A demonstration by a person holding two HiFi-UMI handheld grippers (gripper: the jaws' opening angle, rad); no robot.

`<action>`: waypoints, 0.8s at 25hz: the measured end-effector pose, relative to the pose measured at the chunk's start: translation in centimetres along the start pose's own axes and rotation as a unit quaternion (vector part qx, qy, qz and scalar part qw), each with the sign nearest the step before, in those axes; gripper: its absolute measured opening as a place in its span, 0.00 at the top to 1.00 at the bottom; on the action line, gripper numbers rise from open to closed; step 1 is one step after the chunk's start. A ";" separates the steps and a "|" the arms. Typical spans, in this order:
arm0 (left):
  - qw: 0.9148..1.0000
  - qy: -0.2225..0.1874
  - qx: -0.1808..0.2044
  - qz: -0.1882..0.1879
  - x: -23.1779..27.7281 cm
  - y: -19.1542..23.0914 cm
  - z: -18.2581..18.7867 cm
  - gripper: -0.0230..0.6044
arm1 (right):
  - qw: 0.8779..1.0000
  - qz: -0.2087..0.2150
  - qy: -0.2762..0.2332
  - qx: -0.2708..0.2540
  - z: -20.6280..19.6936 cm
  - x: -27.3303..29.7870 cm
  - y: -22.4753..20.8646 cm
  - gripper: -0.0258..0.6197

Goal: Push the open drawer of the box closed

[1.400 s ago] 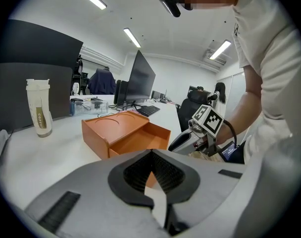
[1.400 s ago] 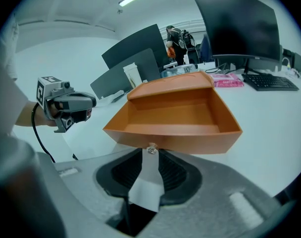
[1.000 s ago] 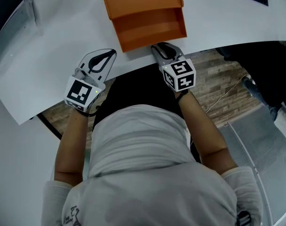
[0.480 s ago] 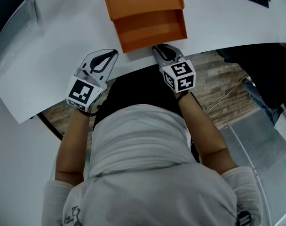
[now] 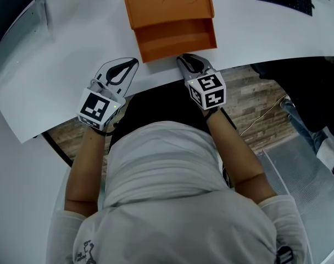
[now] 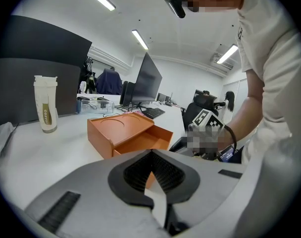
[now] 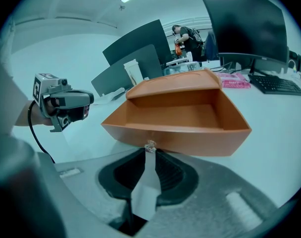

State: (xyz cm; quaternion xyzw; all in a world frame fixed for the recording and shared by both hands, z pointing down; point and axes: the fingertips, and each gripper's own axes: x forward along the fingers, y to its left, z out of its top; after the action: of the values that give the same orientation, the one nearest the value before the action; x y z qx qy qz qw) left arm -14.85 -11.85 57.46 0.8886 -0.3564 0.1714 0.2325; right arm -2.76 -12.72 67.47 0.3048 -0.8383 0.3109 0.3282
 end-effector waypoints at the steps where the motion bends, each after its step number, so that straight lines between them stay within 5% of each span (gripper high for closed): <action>1: 1.000 0.001 -0.004 0.000 0.0 0.0 0.2 0.97 | 1.000 0.002 0.001 -0.001 0.1 0.1 0.0 0.86; 20: 1.000 0.003 -0.019 0.008 2.1 2.5 2.4 0.97 | 0.999 0.025 0.018 -0.014 3.4 2.6 -1.2 0.86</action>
State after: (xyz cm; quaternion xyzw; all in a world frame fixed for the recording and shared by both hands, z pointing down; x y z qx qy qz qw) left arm -14.84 -15.84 57.18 0.8806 -0.3657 0.1692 0.2496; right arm -4.66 -16.74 67.74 0.2731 -0.8442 0.3125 0.3391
